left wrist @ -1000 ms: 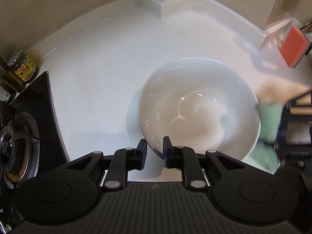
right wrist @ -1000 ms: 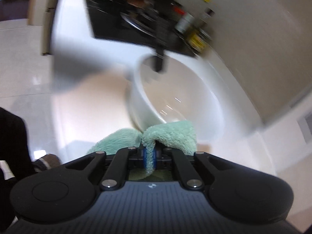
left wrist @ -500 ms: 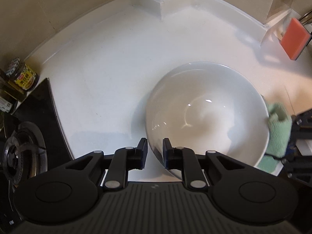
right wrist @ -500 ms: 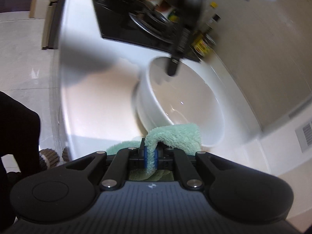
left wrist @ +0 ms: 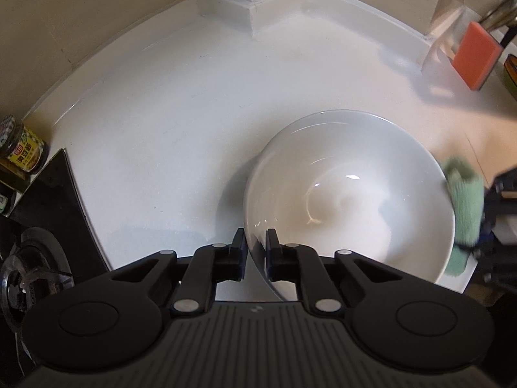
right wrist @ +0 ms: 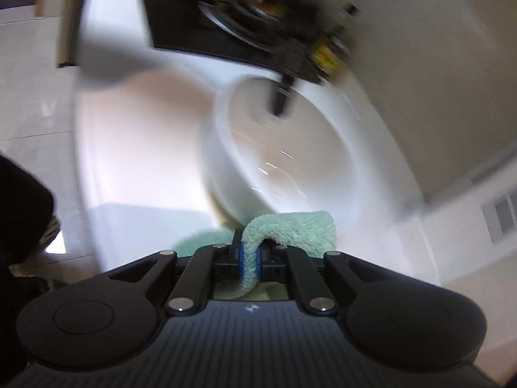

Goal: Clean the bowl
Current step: 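Hold the green cloth beside the bowl with the right gripper while the left gripper grips the rim, then swing the right gripper over and lower the green cloth into the bowl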

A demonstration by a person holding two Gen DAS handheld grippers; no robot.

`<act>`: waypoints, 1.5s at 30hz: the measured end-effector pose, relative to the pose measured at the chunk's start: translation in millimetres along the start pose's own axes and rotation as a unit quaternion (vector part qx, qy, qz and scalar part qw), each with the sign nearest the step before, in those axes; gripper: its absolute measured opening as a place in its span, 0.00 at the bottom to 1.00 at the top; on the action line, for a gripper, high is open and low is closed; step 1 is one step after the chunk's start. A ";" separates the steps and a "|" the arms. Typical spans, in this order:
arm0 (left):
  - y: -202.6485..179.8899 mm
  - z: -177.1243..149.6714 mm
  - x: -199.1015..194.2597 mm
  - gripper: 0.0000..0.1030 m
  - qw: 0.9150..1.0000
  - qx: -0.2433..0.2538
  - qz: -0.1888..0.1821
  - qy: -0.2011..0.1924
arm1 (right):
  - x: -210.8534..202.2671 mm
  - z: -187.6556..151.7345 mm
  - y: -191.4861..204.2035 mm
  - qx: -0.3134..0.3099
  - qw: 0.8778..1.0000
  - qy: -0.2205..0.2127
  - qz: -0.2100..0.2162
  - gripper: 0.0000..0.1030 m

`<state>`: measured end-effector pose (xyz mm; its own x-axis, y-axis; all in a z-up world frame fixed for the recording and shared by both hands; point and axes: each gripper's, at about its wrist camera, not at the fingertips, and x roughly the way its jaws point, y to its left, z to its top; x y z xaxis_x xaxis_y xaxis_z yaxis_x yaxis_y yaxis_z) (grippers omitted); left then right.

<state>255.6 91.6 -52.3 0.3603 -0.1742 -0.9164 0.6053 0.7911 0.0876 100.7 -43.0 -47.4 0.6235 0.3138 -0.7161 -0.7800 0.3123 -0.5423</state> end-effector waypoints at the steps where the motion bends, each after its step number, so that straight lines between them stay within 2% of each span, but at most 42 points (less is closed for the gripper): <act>1: -0.4 -3.3 -1.9 0.10 1.000 0.005 -0.004 0.001 | 1.4 2.6 3.4 -0.002 1.000 0.000 0.002 0.03; 4: -1.4 -12.6 -7.0 0.15 1.000 0.021 -0.015 0.002 | 4.9 -2.8 -6.5 0.034 0.999 0.006 0.003 0.02; 8: 3.1 -12.9 -10.2 0.22 0.998 0.050 -0.036 0.013 | 9.9 -8.8 -26.8 0.100 0.994 0.037 -0.036 0.03; 15: 18.2 22.9 -9.2 0.23 0.994 0.106 -0.038 -0.001 | 10.2 19.3 4.7 0.093 0.994 0.053 -0.030 0.04; 18: 23.6 37.2 -3.9 0.16 0.991 0.126 -0.054 0.003 | 10.1 29.2 18.2 0.084 0.994 0.056 -0.031 0.04; 20: 23.7 40.8 1.0 0.05 0.989 0.133 -0.069 0.009 | 11.6 36.2 21.9 0.087 0.994 0.058 -0.031 0.04; 22: 24.8 38.3 1.0 0.04 0.988 0.137 -0.070 0.009 | 14.9 41.5 21.5 0.093 0.993 0.064 -0.036 0.03; 24: 23.3 29.0 -2.4 0.04 0.988 0.147 -0.051 0.010 | 19.6 41.7 14.6 0.106 0.991 0.075 -0.043 0.02; 26: 21.9 18.7 -6.5 0.07 0.987 0.153 -0.040 0.015 | 22.5 40.1 10.3 0.111 0.988 0.088 -0.059 0.02; 30: 19.5 2.4 -13.3 0.13 0.985 0.166 -0.043 0.025 | 34.3 36.9 1.6 0.111 0.984 0.109 -0.089 0.03; 33: 17.7 2.9 -13.0 0.13 0.983 0.181 -0.027 0.021 | 33.5 41.6 8.3 0.106 0.985 0.103 -0.089 0.03; 36: 13.5 11.7 -5.7 0.08 0.982 0.190 -0.007 0.006 | 27.4 47.1 14.2 0.103 0.989 0.080 -0.068 0.03; 40: 11.8 26.1 2.3 0.09 0.981 0.190 -0.027 -0.013 | 14.5 46.3 15.8 0.077 0.997 0.028 -0.009 0.03; 43: 3.5 34.3 6.4 0.11 0.975 0.217 -0.030 -0.024 | 8.8 33.6 0.1 0.085 0.996 0.010 0.011 0.02; 45: -0.1 39.6 9.4 0.11 0.976 0.216 -0.023 -0.024 | 1.0 17.7 -25.3 0.127 0.991 -0.015 0.028 0.02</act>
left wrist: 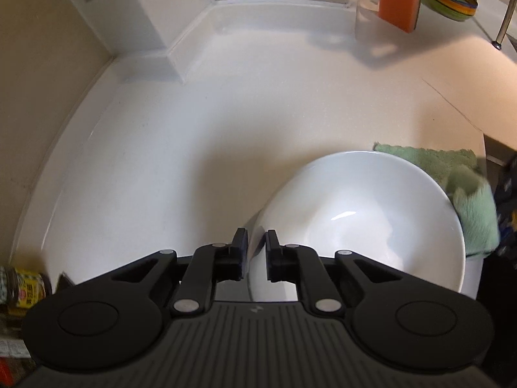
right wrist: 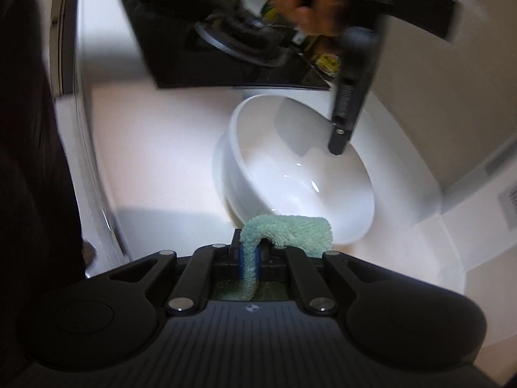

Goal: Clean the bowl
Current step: 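Swing the right gripper over and lower the green cloth into the bowl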

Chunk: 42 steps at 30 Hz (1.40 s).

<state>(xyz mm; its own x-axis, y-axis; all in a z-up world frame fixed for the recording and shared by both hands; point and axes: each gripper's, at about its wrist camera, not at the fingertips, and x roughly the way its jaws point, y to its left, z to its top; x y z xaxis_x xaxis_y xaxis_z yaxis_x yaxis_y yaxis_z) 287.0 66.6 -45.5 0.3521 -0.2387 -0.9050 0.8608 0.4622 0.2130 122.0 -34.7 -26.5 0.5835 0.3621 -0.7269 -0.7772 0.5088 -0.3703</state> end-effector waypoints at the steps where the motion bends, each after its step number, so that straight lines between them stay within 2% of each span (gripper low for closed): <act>1: 0.1 1.9 1.3 0.12 1.000 -0.005 0.003 0.000 | -4.5 -3.4 -13.4 0.018 1.000 -0.011 0.007 0.02; 5: 3.5 2.9 1.2 0.14 0.999 -0.038 0.007 -0.002 | -12.9 -12.2 -57.0 0.064 0.997 -0.041 0.020 0.03; 9: 12.0 -5.4 -1.3 0.17 0.995 -0.097 0.005 -0.012 | -7.3 -14.0 -88.2 0.097 0.993 -0.058 0.029 0.03; 14: 14.0 -10.1 -1.3 0.20 0.989 -0.147 0.017 -0.023 | -0.2 -6.3 -93.4 0.134 0.987 -0.076 0.041 0.03; 19: 11.8 -15.5 -2.5 0.20 0.987 -0.157 0.025 -0.031 | -11.4 -1.8 -81.5 0.169 0.977 -0.102 0.078 0.04; 22: 11.6 -19.4 -4.2 0.20 0.987 -0.157 0.027 -0.035 | -11.3 3.0 -82.1 0.174 0.978 -0.097 0.061 0.04; 25: 10.9 -23.6 -5.5 0.20 0.985 -0.167 0.028 -0.041 | -16.1 4.9 -92.5 0.205 0.974 -0.090 0.022 0.04; 27: 11.0 -27.9 -6.6 0.20 0.981 -0.186 0.026 -0.050 | -24.0 6.9 -100.0 0.218 0.971 -0.091 -0.024 0.04; 29: 12.1 -33.1 -9.3 0.20 0.977 -0.204 0.024 -0.058 | -35.6 9.9 -108.2 0.237 0.962 -0.108 -0.082 0.04; 31: 12.0 -39.8 -14.3 0.20 0.972 -0.222 0.023 -0.071 | -42.0 13.1 -112.6 0.259 0.951 -0.134 -0.104 0.04; 33: 12.1 -46.5 -19.6 0.20 0.967 -0.239 0.021 -0.084 | -41.7 17.6 -114.4 0.277 0.944 -0.158 -0.090 0.04; 35: 13.2 -54.9 -26.2 0.20 0.960 -0.261 0.015 -0.100 | -32.8 22.5 -111.5 0.277 0.946 -0.159 -0.060 0.04; 37: 14.1 -63.5 -32.4 0.20 0.953 -0.280 0.005 -0.114 | -17.9 27.5 -108.1 0.277 0.949 -0.149 -0.010 0.04; 40: 12.7 -73.1 -39.1 0.20 0.949 -0.291 0.001 -0.123 | 9.0 30.8 -104.1 0.279 0.955 -0.082 0.064 0.04; 42: 12.2 -81.2 -45.7 0.20 0.946 -0.297 0.007 -0.129 | 19.8 30.2 -105.2 0.283 0.952 -0.054 0.098 0.04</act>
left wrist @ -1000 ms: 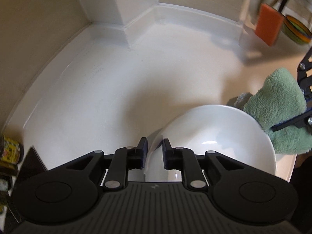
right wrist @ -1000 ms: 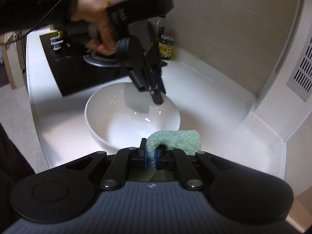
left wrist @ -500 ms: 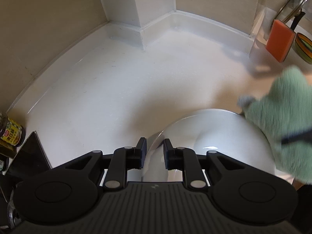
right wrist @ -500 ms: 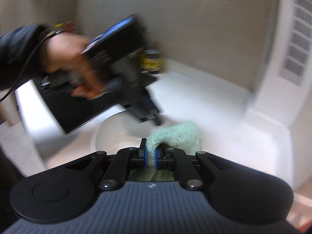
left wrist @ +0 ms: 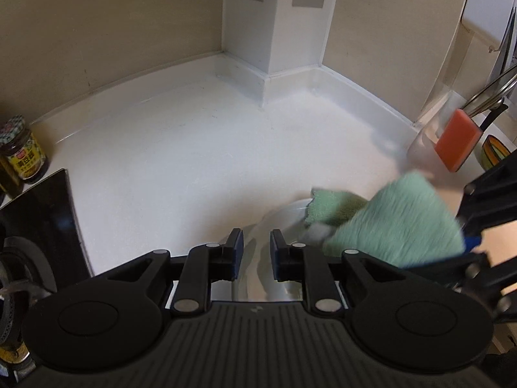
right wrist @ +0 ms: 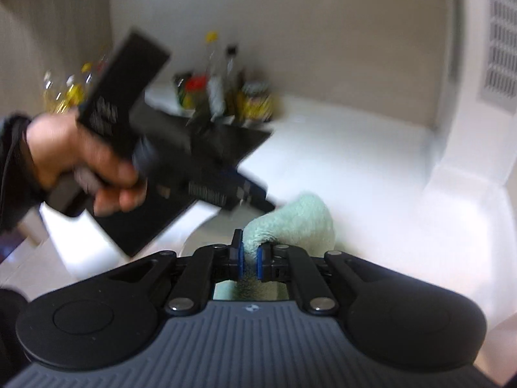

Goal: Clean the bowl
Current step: 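Swing the right gripper over and lower the green cloth into the bowl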

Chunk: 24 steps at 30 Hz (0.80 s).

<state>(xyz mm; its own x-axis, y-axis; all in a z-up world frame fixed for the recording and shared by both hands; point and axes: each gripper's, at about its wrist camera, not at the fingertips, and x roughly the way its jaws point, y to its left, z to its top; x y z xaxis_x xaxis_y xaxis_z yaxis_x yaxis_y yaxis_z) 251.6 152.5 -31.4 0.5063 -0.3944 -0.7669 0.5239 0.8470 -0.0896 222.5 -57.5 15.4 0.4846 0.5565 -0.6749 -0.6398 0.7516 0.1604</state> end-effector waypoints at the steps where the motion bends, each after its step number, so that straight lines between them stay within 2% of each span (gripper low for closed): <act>1: 1.8 -1.4 -3.2 0.20 1.000 -0.004 0.001 -0.004 | 6.0 1.2 -5.0 0.013 1.000 0.020 0.006 0.05; 4: 9.1 -7.9 -14.5 0.20 1.000 -0.020 0.000 -0.016 | 21.1 5.0 -18.0 0.035 0.997 0.064 -0.003 0.12; 6: 10.4 -13.0 -15.2 0.20 1.000 -0.014 0.009 -0.011 | 26.9 9.6 -19.0 0.008 0.995 0.082 -0.049 0.14; 7: 11.0 -15.4 -14.5 0.20 1.000 -0.011 0.012 -0.008 | 27.9 12.1 -18.3 -0.002 0.995 0.087 -0.057 0.14; 10: 14.1 -18.5 -12.0 0.20 1.000 -0.017 0.013 -0.002 | 29.3 17.4 -17.0 -0.019 0.993 0.099 -0.056 0.13; 14: 14.7 -24.9 -10.6 0.20 1.000 -0.016 0.007 0.005 | 35.4 23.0 -19.1 -0.055 0.987 0.132 -0.080 0.13; 16: 13.8 -27.3 -9.3 0.20 1.000 -0.018 0.001 0.009 | 32.5 24.6 -15.6 -0.047 0.989 0.128 -0.051 0.14; 18: 12.8 -29.1 -7.2 0.20 1.000 -0.019 -0.001 0.012 | 24.6 28.8 -13.8 -0.025 0.993 0.117 0.010 0.14; 20: 12.7 -30.6 -4.4 0.20 1.000 -0.021 0.002 0.015 | 24.8 30.3 -10.3 -0.045 0.990 0.129 0.020 0.14; 22: 13.3 -32.2 -1.2 0.20 1.000 -0.025 0.003 0.018 | 29.8 28.4 -4.8 -0.093 0.984 0.146 -0.032 0.14; 24: 13.6 -33.6 0.3 0.20 0.999 -0.029 0.002 0.019 | 37.6 27.8 -8.6 -0.102 0.980 0.156 -0.067 0.14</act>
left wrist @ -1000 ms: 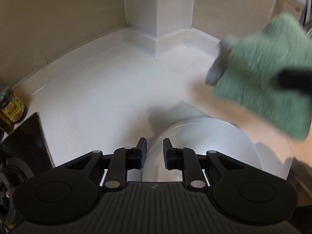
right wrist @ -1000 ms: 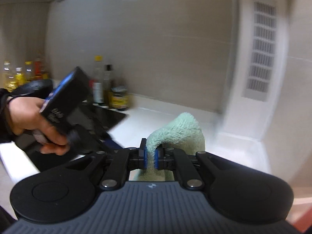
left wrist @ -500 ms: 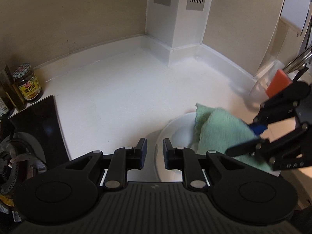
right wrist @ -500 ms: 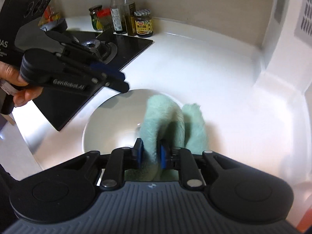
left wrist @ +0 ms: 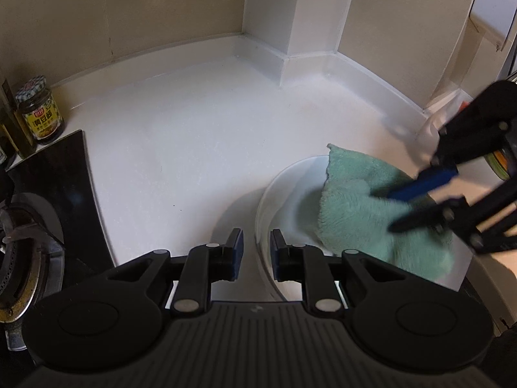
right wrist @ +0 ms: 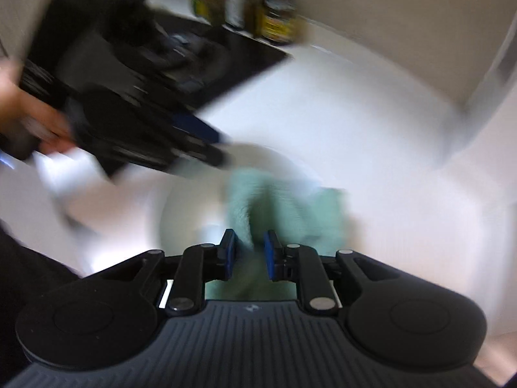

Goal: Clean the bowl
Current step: 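Swing the right gripper over and lower the green cloth into the bowl, then wipe the bowl interior with the cloth in the right gripper while the left gripper holds the rim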

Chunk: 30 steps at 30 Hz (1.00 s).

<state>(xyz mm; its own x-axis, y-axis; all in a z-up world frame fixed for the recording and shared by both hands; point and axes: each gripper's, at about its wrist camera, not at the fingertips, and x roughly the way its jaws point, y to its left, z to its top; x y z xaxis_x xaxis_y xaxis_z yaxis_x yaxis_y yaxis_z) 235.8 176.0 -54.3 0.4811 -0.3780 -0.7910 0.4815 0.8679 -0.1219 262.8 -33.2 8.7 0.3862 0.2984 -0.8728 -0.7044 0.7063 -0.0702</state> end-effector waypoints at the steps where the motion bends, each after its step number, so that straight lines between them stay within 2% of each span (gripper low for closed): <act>1: 0.2 -0.6 -0.5 0.20 1.000 0.000 -0.001 0.001 | 4.1 0.8 -1.5 0.003 1.000 0.004 -0.002 0.14; 5: -1.7 -1.8 1.7 0.20 1.000 0.000 -0.005 0.002 | 26.7 2.5 0.4 -0.010 0.999 0.031 -0.027 0.14; 7: -1.8 -1.9 3.7 0.20 1.000 -0.002 -0.006 0.004 | 36.5 0.0 0.8 -0.015 0.998 0.046 -0.038 0.07; 10: -1.2 -2.7 5.7 0.14 1.000 -0.004 -0.010 0.008 | 50.9 0.0 -1.1 -0.009 0.998 0.054 -0.031 0.06; 12: -0.6 -3.2 5.5 0.07 1.000 -0.003 -0.005 0.007 | 58.3 0.6 -3.6 0.000 0.998 0.054 -0.019 0.06; 18: -1.5 -3.3 5.3 0.07 1.000 -0.001 0.001 0.007 | 60.8 3.0 -8.2 0.021 0.999 0.035 0.026 0.06; 22: -1.7 -1.8 5.4 0.07 1.000 -0.005 0.002 0.008 | 53.7 1.0 -0.9 0.018 0.995 0.032 0.093 0.05; 26: 2.6 -1.0 5.3 0.08 1.000 -0.013 -0.014 0.020 | 37.2 -10.5 5.6 -0.026 0.994 0.052 0.087 0.06; 30: 5.0 -0.2 8.1 0.11 0.999 -0.015 -0.017 0.032 | 27.9 -11.9 -0.2 -0.001 0.996 0.041 0.074 0.10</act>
<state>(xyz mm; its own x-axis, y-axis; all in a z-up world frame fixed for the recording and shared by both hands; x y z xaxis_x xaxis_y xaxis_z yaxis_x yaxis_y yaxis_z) 242.0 177.3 -61.4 0.4163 -0.3864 -0.8230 0.4735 0.8649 -0.1665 266.6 -32.6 -21.4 0.2280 0.3469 -0.9098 -0.7512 0.6571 0.0622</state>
